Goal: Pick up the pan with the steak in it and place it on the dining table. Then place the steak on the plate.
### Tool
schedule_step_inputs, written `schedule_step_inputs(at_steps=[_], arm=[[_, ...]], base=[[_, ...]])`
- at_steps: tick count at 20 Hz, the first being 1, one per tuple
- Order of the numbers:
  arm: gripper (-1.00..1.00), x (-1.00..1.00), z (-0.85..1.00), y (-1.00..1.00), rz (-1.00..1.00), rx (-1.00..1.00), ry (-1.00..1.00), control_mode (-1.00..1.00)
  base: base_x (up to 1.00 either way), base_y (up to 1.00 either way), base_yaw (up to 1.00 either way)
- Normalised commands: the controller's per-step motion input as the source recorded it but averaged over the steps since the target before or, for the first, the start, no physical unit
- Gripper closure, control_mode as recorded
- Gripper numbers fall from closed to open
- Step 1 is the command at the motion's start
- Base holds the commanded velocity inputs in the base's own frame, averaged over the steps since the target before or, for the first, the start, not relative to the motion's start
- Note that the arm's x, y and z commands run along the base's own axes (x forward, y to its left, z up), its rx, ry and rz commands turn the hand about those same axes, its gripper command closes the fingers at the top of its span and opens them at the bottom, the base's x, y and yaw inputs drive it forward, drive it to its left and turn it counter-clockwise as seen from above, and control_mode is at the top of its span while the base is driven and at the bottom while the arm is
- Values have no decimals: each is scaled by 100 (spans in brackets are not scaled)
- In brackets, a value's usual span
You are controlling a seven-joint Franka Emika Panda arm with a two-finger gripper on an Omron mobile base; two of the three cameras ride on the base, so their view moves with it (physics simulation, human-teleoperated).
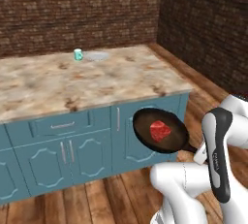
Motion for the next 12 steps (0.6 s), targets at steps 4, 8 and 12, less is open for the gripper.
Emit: schedule_step_inputs(at_steps=[4,8,12], arm=[[100,0,0,0,0,0,0,100],[100,0,0,0,0,0,0,100],[100,0,0,0,0,0,0,100]], base=[[27,-100,-3],[26,-100,-3],[26,-100,-4]])
